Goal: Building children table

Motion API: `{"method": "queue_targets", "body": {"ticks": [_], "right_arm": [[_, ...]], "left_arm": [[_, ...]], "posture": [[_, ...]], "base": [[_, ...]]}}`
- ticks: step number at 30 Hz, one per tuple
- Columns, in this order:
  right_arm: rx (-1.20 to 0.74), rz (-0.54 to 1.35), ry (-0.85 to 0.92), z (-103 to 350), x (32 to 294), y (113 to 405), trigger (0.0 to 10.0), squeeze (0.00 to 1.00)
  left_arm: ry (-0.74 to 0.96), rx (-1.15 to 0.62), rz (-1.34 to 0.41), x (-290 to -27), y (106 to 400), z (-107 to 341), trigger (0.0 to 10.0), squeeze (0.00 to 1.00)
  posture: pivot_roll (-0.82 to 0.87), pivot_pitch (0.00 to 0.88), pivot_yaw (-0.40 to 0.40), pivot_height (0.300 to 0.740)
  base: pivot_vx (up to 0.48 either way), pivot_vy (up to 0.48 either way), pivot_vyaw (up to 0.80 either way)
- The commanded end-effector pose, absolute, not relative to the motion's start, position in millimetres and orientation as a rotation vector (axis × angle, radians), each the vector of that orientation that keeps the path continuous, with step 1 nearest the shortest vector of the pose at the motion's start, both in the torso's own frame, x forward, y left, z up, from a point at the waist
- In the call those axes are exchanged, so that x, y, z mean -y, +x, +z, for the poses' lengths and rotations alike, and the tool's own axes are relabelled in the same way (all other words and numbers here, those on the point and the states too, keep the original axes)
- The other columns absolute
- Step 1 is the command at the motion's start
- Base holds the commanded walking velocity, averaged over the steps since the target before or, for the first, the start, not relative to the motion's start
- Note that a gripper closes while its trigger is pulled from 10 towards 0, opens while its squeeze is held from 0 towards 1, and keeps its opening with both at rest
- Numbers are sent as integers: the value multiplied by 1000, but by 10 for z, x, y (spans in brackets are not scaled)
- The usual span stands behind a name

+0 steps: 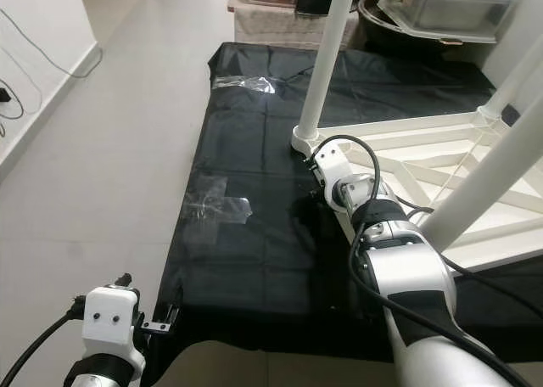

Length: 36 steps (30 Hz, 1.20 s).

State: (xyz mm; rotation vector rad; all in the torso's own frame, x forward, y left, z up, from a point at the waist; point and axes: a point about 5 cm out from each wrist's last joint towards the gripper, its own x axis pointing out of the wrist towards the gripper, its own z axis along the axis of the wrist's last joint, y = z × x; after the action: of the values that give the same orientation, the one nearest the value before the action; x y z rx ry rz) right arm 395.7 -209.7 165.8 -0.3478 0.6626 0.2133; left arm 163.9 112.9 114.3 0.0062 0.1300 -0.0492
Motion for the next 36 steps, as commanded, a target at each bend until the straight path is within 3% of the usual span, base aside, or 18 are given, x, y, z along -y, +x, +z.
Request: {"method": "queue_targets", "body": {"ticks": [1, 6, 13, 29, 33, 36], "right_arm": [[-706, 244, -338, 1584, 2056, 3929, 0, 0], [-670, 333, -358, 1675, 1968, 3968, 0, 0], [-718, 622, -437, 1669, 1867, 3906, 0, 0], [-843, 971, -568, 1480, 2162, 3624, 0, 0], [-872, 1218, -618, 1507, 2271, 3459, 0, 0], [-872, 1218, -618, 1507, 2271, 3459, 0, 0]], "left_arm": [[-57, -127, -102, -917, 1614, 1185, 10000, 0], [-53, -127, -101, -930, 1629, 1174, 10000, 0], [-39, -129, -103, -964, 1686, 1135, 10000, 0], [-15, -127, -111, -1013, 1748, 1095, 10000, 0], [-4, -123, -111, -1046, 1767, 1101, 10000, 0], [-4, -123, -111, -1046, 1767, 1101, 10000, 0]], "posture": [[-25, 138, -99, 740], [-29, 125, -93, 740], [-30, 97, -84, 740], [-28, 68, -60, 740], [-23, 63, -54, 740], [-23, 63, -54, 740]], "base": [[0, 0, 0], [0, 0, 0], [0, 0, 0], [0, 0, 0], [0, 0, 0], [0, 0, 0]]}}
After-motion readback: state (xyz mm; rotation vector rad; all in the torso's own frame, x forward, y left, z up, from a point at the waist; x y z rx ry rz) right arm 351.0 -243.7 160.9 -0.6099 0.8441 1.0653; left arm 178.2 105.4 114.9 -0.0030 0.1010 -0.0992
